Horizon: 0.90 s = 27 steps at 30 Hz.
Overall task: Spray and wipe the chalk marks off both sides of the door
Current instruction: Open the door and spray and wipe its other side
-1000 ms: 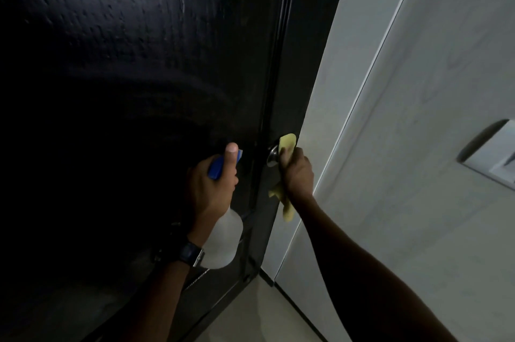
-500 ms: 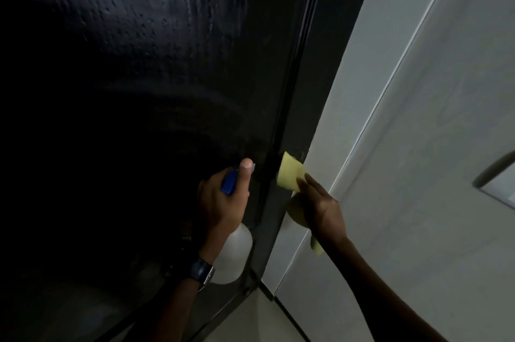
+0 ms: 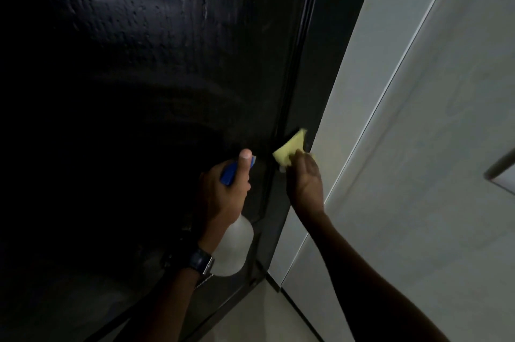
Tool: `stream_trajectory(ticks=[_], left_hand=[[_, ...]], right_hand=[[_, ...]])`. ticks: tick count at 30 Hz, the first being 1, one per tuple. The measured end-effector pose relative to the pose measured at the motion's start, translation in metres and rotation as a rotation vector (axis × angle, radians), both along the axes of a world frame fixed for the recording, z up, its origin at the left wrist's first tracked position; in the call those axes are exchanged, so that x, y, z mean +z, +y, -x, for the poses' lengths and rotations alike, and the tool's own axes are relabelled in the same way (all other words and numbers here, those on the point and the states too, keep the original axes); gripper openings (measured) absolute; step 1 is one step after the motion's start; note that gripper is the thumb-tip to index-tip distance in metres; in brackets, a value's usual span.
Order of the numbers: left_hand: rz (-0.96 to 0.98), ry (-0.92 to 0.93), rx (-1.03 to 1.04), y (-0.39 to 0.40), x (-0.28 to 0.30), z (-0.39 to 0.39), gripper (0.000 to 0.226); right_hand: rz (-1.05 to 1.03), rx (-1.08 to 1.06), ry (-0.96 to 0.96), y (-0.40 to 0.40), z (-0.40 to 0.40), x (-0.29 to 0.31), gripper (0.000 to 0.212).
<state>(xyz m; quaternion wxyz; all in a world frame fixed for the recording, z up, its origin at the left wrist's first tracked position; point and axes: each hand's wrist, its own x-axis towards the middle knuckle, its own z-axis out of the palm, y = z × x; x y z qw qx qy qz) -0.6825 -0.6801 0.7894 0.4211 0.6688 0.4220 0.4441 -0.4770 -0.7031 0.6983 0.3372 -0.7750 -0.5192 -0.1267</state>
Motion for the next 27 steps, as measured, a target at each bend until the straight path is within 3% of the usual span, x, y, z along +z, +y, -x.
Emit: stream_trajectory(ticks=[4, 6, 8, 9, 12, 13, 14, 18, 21, 27], left_hand=[[0.011, 0.016, 0.012, 0.003, -0.002, -0.001, 0.091], [0.026, 0.017, 0.003, 0.003, -0.002, 0.0, 0.091], [0.039, 0.026, -0.002, 0.002, 0.0, 0.001, 0.093], [0.042, 0.036, 0.001, 0.002, 0.001, 0.001, 0.095], [0.046, 0.052, 0.004, 0.003, 0.002, 0.001, 0.098], [0.045, 0.055, 0.006, 0.002, 0.003, 0.001, 0.098], [0.046, 0.059, 0.007, 0.001, 0.003, 0.001, 0.097], [0.053, 0.057, 0.009, -0.001, 0.004, 0.001, 0.09], [0.071, 0.051, 0.016, 0.001, 0.002, 0.001, 0.094], [0.064, 0.019, 0.001, 0.0, 0.002, 0.001, 0.087]], right_hand=[[-0.061, 0.122, -0.252, -0.029, -0.002, -0.029, 0.033], [-0.005, 0.208, -0.144, -0.053, 0.009, -0.05, 0.025], [0.061, 0.113, 0.255, -0.078, 0.027, -0.07, 0.009], [0.05, -0.033, 0.531, -0.085, 0.034, -0.077, 0.014], [-0.274, -0.482, 1.511, -0.084, 0.042, -0.076, 0.02], [-0.364, -0.496, 1.737, -0.078, 0.045, -0.068, 0.02], [-0.43, -0.469, 1.846, -0.069, 0.045, -0.058, 0.019], [-0.531, -0.23, 1.737, -0.006, 0.034, -0.014, 0.024], [-0.588, -0.143, 1.843, 0.017, 0.04, 0.003, 0.027], [-0.753, 0.098, 2.183, -0.028, 0.052, -0.006, 0.036]])
